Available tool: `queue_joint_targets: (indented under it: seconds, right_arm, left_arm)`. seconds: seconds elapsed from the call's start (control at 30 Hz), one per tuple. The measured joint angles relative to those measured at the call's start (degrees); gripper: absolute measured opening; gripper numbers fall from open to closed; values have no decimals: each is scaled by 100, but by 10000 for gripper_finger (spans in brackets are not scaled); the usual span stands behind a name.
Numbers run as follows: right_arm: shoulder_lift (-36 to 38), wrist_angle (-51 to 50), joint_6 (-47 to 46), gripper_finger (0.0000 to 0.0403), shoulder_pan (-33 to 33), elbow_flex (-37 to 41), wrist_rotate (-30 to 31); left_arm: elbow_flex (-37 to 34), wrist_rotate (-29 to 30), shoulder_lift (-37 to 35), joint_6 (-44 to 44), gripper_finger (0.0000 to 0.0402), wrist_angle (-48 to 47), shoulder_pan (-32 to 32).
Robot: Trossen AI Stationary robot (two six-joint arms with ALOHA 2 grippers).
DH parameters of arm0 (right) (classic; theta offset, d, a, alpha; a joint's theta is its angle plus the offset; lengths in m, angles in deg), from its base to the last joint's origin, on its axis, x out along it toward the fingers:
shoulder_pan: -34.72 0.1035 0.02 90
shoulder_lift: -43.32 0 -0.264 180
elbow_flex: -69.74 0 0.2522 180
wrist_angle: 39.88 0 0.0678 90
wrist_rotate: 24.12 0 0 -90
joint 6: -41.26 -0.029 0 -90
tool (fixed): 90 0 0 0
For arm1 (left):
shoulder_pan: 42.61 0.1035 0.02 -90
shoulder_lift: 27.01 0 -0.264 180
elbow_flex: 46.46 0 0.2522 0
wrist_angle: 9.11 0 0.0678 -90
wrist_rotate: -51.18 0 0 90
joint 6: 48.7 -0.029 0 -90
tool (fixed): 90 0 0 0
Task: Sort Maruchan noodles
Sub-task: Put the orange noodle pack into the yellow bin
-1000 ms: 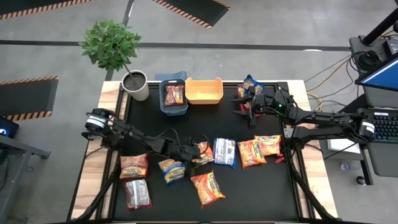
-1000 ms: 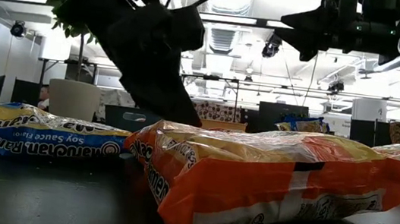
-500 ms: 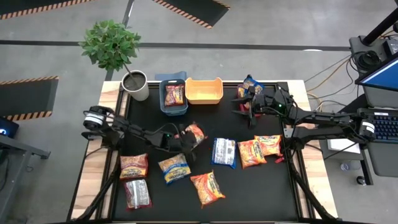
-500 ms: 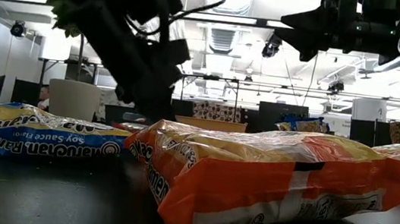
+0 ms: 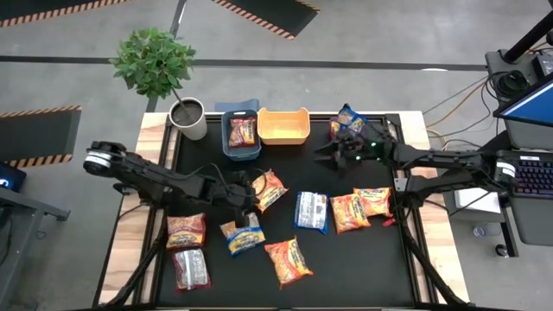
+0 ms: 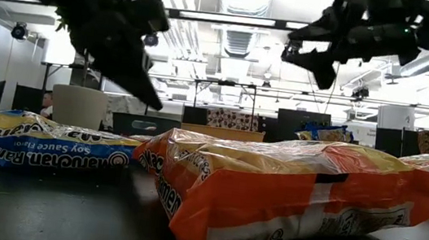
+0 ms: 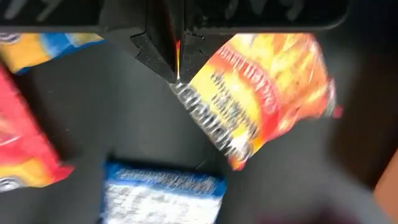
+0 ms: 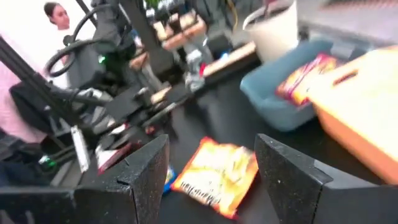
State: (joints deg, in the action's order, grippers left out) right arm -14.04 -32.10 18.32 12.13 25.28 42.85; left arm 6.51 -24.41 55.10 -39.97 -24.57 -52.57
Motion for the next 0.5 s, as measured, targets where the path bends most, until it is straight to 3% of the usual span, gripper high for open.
queue_joint_targets:
  seconds: [0.23, 0.5]
  right_arm:
    - [-1060, -27, -603, 226, 728, -201, 1005]
    - [-2369, -146, -1214, 226, 797, -922, 934]
  left_arm:
    - [-1083, 56, -91, 142, 0, 1756, 37]
    - [-1645, 321, 82, 163, 0, 2997, 123]
